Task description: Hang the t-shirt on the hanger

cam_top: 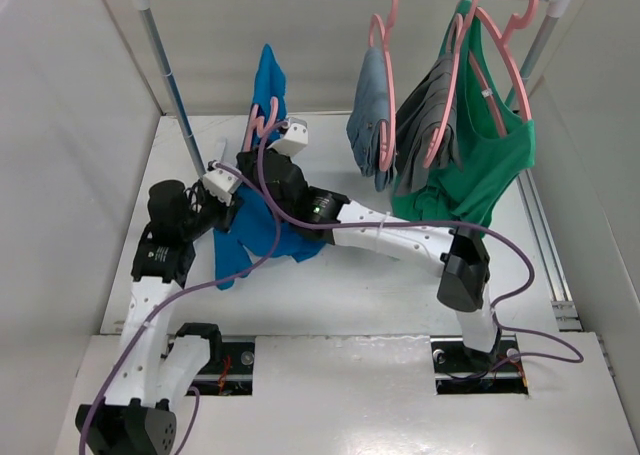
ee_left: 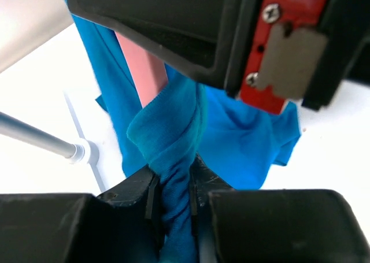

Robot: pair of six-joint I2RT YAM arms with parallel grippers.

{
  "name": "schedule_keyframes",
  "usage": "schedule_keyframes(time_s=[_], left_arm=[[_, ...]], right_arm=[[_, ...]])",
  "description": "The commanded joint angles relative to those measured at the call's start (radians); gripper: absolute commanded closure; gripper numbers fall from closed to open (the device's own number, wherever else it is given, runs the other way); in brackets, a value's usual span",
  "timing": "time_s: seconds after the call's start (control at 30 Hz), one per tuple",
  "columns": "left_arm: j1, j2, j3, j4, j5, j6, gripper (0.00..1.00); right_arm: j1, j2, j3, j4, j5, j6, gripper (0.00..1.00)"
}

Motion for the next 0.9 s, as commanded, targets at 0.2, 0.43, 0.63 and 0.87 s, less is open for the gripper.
schedule_keyframes(time_s=[0.2,0.43,0.63,0.87], left_arm=[[0.000,-0.161,0.015,0.170,0.120,-0.180,1.00],[0.000,-0.193,-0.020,0.249,0.132,-0.336,1.00],[0.000,-0.193,-0.029,0.262,0.069,-0.368,1.00],[0.000,-0.193,-0.020,0.252,-0.047,-0.388,1.00]], right_arm=[[0.022,-0.068,-0.052,0.019,-0.124,-0.095,0.60],[-0.044,-0.077,-0.081,0.055,-0.313,-0.138,0.39],[-0.044,-0.123,-0.081,0.098,-0.379,-0.316,0.22],[-0.044,-0.223,-0.103,0.108,-0.404,-0.474,0.00]])
